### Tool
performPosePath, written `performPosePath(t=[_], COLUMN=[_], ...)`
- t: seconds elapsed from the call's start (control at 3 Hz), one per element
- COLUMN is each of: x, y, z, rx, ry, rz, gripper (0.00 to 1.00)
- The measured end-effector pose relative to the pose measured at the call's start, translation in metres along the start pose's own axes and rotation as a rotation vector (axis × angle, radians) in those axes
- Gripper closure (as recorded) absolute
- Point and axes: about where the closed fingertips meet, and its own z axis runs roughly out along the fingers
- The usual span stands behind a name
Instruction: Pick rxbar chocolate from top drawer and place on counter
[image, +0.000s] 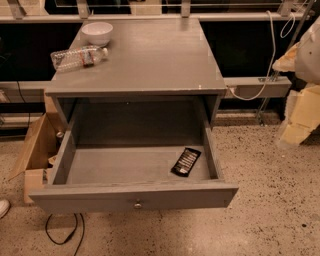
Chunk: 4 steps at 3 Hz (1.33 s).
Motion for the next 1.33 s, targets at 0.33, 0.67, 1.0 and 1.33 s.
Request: performPosePath(t=[0.33, 0.67, 1.0, 1.33], x=[0.000, -0.017, -0.051, -0.068], y=[0.000, -0.003, 0.000, 0.003], z=[0.000, 0.037, 0.116, 0.162], rx=[0.000, -0.042, -0.139, -0.185], ry=[0.000, -0.035, -0.091, -0.143], rz=[0.000, -0.042, -0.122, -0.133], gripper=[0.00, 0.00, 0.00, 0.00])
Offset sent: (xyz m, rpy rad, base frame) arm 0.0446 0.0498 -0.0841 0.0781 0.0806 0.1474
